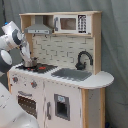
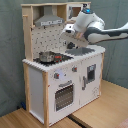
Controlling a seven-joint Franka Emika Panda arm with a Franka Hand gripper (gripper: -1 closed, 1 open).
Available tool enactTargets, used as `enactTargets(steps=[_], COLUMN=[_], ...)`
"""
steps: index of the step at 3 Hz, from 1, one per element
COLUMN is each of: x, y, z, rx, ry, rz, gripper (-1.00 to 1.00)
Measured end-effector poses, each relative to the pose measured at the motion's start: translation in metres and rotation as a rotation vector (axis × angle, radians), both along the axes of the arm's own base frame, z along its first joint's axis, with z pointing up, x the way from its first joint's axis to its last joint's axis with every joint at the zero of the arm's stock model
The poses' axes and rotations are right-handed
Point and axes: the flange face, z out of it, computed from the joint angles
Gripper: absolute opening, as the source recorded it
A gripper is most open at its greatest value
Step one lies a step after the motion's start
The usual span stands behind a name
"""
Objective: Play with the kitchen
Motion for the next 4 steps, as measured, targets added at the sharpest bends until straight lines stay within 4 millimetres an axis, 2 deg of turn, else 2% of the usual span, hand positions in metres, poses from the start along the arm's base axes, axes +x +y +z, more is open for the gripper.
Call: enactTargets(steps=[2, 4], x=[0.021, 0.034], y=[-0.001, 0.013], z=[-0.001, -0.022], rx=[0.009, 0.013], ry=[0.083, 0.156], rz=[0.068, 0.141], gripper=[1.0, 1.0])
